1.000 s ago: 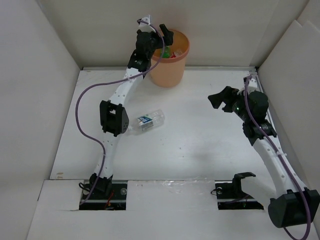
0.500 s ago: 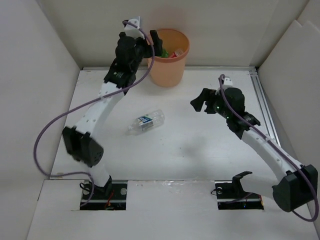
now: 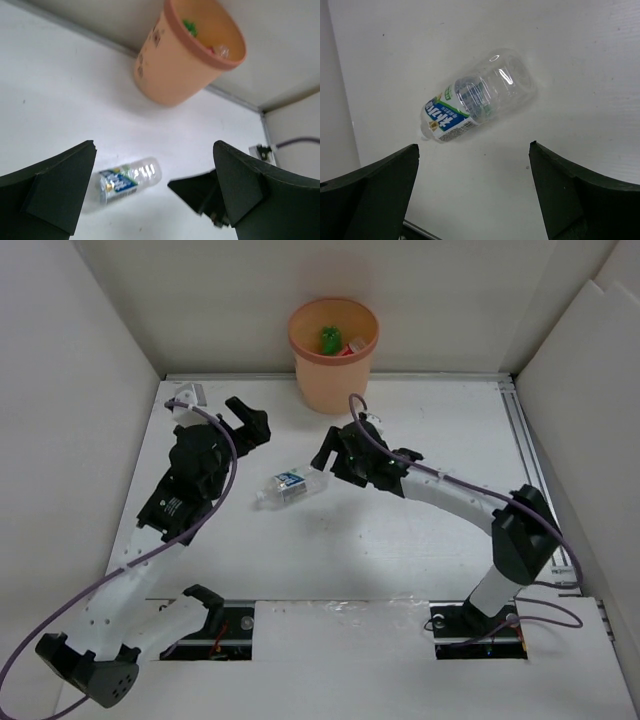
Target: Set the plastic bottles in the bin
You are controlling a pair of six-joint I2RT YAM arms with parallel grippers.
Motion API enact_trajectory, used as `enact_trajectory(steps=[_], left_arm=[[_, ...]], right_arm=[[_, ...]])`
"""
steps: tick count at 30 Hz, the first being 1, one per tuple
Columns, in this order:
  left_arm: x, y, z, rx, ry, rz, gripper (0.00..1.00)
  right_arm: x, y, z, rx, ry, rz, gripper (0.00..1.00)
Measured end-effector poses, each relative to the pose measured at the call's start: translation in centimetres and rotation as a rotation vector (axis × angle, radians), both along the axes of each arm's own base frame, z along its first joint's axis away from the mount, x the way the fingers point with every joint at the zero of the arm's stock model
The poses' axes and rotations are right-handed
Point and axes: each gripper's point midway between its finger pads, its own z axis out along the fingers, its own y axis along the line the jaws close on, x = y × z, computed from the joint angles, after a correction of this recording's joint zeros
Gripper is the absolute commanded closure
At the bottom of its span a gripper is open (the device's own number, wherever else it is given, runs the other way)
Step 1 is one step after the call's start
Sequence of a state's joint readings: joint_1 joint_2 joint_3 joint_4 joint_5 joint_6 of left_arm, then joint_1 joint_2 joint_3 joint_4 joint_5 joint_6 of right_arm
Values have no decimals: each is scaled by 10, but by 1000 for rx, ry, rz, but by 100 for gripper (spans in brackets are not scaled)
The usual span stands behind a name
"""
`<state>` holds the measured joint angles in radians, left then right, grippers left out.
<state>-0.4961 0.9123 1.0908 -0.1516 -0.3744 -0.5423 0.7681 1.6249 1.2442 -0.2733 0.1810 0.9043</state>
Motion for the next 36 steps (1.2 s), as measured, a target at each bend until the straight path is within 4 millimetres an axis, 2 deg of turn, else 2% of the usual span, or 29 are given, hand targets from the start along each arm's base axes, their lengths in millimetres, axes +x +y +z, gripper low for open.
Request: enact_trajectory(steps=[1,4,11,16,20,24,29,31,34,35,36], left_arm=[[-4,-1,-18,5,46,-11,0],[-14,-1,-35,13,99,-32,0],[-33,3,-17,-30,46,-63,0],[-34,0,-17,-33,47,-81,0],[-35,-3,-22,-27,64,-98,0],[-36,-5,-22,-28,65,-108,0],[-36,-7,-23,-28,68,-119,0],[-37,-7,-24,-29,69,-123,0],[-37,-8,-24,-29,69,-126,0],[-38,-8,-25,-29,70,-128,0],[-38,-8,-26,-29,71,-130,0]], right_arm=[[1,4,-7,10,32,-23,6],[7,17,-26,47,111,-94,6],[19,47,-47,130,195,-182,8],[32,65,-50,155,220,-211,8],[38,71,-57,160,238,-230,8],[42,73,-76,136,274,-242,8],[49,77,-116,116,351,-251,9],[57,80,-115,134,356,-247,10],[68,75,-117,136,363,-246,22],[71,73,-117,135,361,-247,48],[74,71,-118,136,353,-240,57]])
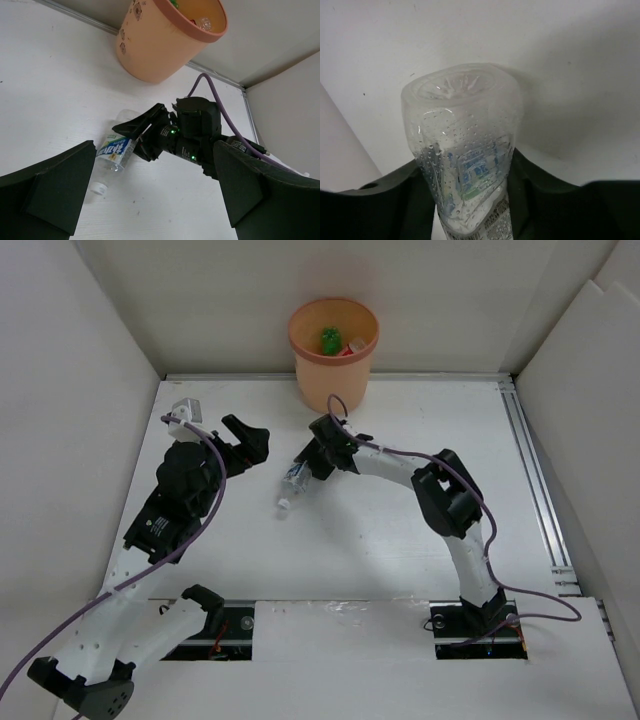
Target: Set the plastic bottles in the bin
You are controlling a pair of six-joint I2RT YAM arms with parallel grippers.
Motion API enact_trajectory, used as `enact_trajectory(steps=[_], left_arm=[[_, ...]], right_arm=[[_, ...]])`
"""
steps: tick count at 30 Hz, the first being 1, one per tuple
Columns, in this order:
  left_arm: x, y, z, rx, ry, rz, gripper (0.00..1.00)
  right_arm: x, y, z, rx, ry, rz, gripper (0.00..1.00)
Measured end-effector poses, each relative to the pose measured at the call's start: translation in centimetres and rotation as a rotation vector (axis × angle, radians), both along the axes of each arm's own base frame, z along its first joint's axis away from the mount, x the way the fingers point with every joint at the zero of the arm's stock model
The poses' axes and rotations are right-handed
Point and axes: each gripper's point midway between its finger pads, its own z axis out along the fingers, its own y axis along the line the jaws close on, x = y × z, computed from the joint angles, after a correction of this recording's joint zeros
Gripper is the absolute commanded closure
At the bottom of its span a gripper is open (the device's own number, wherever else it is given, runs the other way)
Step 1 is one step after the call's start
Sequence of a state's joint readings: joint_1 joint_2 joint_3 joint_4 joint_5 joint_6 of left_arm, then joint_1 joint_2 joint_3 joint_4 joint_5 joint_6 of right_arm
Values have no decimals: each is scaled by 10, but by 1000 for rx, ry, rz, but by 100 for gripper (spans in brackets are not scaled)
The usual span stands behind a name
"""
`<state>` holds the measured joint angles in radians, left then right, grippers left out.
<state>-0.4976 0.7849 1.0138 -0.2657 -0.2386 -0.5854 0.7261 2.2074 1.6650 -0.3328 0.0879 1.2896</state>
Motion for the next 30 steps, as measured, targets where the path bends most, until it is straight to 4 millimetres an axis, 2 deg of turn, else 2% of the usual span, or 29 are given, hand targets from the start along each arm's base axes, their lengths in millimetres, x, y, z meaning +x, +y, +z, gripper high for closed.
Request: enact_trajectory(steps=[1,2,3,4,8,11,14,16,18,19,23,25,27,30], left_arm=[[0,0,-1,1,2,-3,0],[0,-1,-1,1,4,-7,0],[0,-2,-2,1,6,-11,0],[0,-4,-3,1,8,-18,0],[6,-14,-13,2,29,-52,0],[9,-25,-35,3,68,-97,0],[10,-39,-53,1,100,-161,0],[13,-54,-62,-8,117,-224,0],[18,-70,-69,-20,124,-287,0],[22,-79,-74,-29,128,-320,0],[31,-114,-96,-71,157,-467,0],[32,-131,-104,-100,162,-538,0],[31,-148,-109,-116,161,-602,0],[17,-176,-105,-132,128,-714,0]], right_arm=[[3,-3,2,13,-7,-3,71],[4,-6,4,17,-22,4,94],[4,-13,4,8,-30,4,94],[3,-20,3,5,-34,4,100],[13,-55,6,-47,-76,30,100],[26,-91,10,-87,-127,81,100],[36,-127,22,-97,-208,145,100],[39,-150,41,-93,-286,194,100],[39,-162,70,-70,-389,253,100],[38,-164,91,-50,-464,287,100],[17,-157,170,100,-755,420,100],[0,-152,197,189,-865,478,100],[-14,-149,211,254,-932,520,100],[-30,-145,219,333,-968,564,100]])
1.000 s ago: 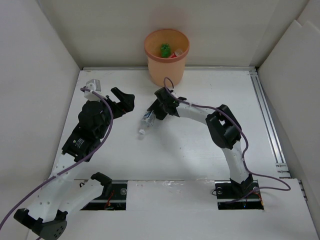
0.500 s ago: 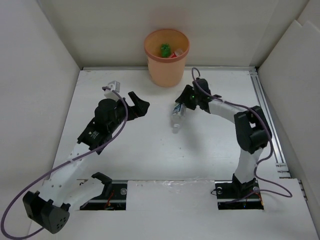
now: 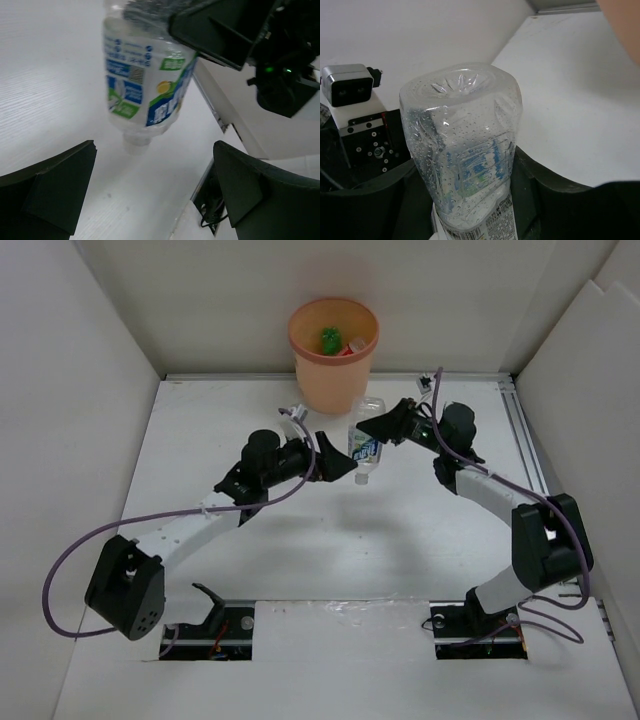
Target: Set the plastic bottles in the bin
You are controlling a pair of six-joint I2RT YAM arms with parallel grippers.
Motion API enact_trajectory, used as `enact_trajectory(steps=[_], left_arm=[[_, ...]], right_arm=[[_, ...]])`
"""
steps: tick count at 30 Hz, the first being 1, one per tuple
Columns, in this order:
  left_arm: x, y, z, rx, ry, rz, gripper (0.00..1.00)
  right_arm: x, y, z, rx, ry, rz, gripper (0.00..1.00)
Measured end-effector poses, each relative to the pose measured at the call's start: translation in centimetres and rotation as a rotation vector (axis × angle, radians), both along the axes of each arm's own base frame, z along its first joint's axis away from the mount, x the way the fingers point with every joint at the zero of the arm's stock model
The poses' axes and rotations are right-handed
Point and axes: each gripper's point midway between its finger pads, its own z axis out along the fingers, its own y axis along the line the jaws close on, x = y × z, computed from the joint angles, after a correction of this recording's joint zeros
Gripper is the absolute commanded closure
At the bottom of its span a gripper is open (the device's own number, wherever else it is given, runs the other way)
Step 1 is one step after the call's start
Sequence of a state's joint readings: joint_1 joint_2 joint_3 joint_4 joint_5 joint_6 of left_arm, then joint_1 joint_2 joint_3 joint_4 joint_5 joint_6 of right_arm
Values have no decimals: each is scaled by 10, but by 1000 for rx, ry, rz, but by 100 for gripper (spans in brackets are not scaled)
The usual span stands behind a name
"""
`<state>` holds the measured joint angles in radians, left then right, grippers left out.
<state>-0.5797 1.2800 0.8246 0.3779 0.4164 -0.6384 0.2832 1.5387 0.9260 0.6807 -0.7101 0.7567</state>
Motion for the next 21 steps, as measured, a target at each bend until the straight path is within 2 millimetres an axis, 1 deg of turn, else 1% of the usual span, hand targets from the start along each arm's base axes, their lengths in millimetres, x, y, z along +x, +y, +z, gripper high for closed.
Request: enact_trajectory(steps=[3,5,7,9,12,14,17,18,19,20,21], left_arm=[[-16,-23,14,-49,-51,-96,0],[-22,-33,22,-70,-77,-133,0],[-20,-35,26,-78,-87,-134,0],[-11,-35,28,-84,-97,-115,0],[-8,-41,24,-84,-94,-120,0],[-7,-43,19,-77,-85,-120,0],[-8,-44,18,-75,-85,-121,0],[-8,-44,19,-76,-87,-119,1],[-7,-44,19,-76,-87,-118,15],[-8,-44,19,-77,-87,-121,29],[-9,-45,21,-81,-90,-129,51]], right_arm=[[-13,7,12,46,-23,55,100],[-20,11,22,74,-50,87,100],[-23,12,32,99,-85,103,100],[-28,14,42,134,-98,119,100],[-44,27,56,182,-119,184,100],[-55,35,60,201,-126,230,100],[-59,39,61,215,-117,249,100],[-60,40,61,220,-116,254,99],[-60,40,62,224,-118,255,97],[-60,40,62,226,-118,257,92],[-60,40,61,226,-117,256,71]])
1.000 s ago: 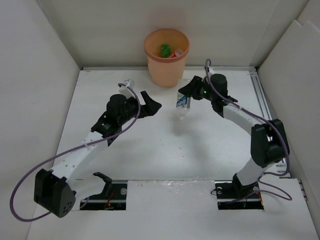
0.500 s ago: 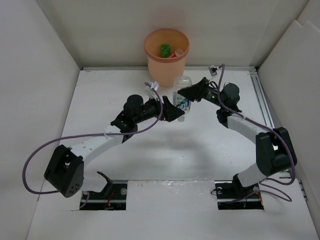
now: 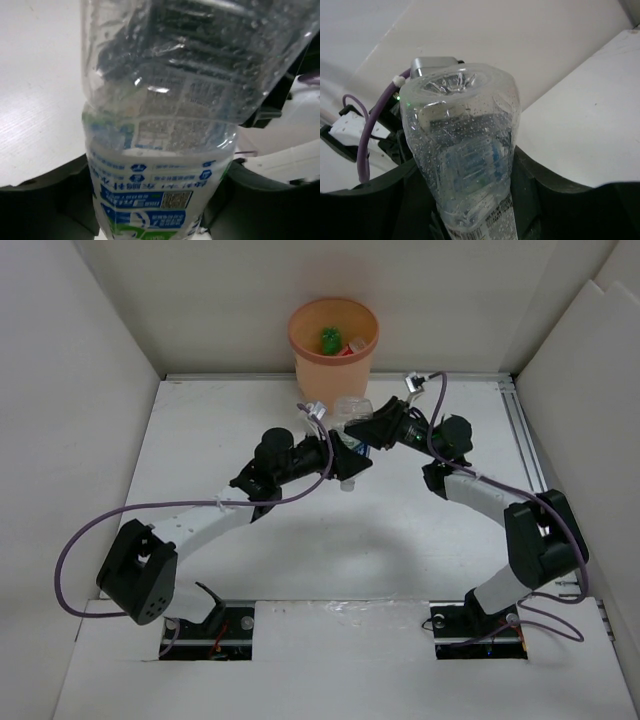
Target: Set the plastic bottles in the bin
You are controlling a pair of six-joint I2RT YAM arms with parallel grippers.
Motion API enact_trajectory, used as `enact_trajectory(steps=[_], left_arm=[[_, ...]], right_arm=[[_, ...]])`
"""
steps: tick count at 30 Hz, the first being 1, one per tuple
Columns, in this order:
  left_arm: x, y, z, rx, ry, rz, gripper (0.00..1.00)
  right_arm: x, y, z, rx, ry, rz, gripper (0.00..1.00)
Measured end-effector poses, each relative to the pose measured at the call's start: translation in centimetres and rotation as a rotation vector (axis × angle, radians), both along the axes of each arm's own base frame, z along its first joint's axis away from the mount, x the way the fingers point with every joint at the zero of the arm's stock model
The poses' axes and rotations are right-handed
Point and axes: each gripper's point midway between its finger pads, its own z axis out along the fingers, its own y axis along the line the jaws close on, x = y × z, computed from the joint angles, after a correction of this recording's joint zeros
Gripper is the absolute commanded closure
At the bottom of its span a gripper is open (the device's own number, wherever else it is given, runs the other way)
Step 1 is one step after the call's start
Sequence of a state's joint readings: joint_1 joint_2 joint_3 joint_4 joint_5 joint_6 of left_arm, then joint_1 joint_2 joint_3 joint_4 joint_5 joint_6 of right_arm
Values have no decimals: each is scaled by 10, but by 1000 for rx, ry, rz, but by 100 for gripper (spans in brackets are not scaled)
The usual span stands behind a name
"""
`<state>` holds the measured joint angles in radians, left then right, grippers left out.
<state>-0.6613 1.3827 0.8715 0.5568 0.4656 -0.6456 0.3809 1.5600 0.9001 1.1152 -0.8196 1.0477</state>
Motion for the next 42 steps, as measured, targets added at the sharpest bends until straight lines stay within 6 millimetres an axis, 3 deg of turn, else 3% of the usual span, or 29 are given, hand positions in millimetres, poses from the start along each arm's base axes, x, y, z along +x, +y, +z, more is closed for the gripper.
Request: enact_trajectory(steps=[1,2,3,9,13,15,18,21,24,27,34,38,40,41,42], left_arm=[[-2,-2,3,-6,-9,-14,76],[-1,-2,3,-4,-7,-6,91],[-2,-3,7,-9,-24,-18,100],[-2,-9,13,28,-22,-17,100],[17,-17,32,79,-58,27,100],[46,-6,57,75,-114,124,100],[96,20,115,47,-235,314,100],[136,38,168,12,-348,465,100],[170,42,199,-12,-433,559,100],[205,40,197,3,-482,636,100],[291,42,146,120,-536,871,100],[325,45,132,144,-556,972,100],[335,48,133,131,-563,1007,80],[338,50,136,122,-567,1019,64],[342,52,140,107,-570,1036,40]], right_arm=[[0,0,-1,-1,2,0,52],[0,0,0,3,3,2,44],[1,0,-1,-1,0,-5,40],[13,-18,-3,-30,11,-51,30],[23,-58,13,-71,-42,-168,29],[37,-93,18,-98,-58,-282,29],[55,-135,16,-142,-49,-429,29],[52,-139,1,-189,-16,-448,29],[46,-138,-11,-226,8,-439,29],[38,-138,-21,-261,20,-440,29],[13,-132,-31,-316,-11,-427,29],[0,-120,-39,-338,-36,-392,29],[-4,-116,-46,-350,-32,-378,29],[-5,-115,-49,-355,-30,-371,29],[-6,-114,-53,-360,-28,-369,29]])
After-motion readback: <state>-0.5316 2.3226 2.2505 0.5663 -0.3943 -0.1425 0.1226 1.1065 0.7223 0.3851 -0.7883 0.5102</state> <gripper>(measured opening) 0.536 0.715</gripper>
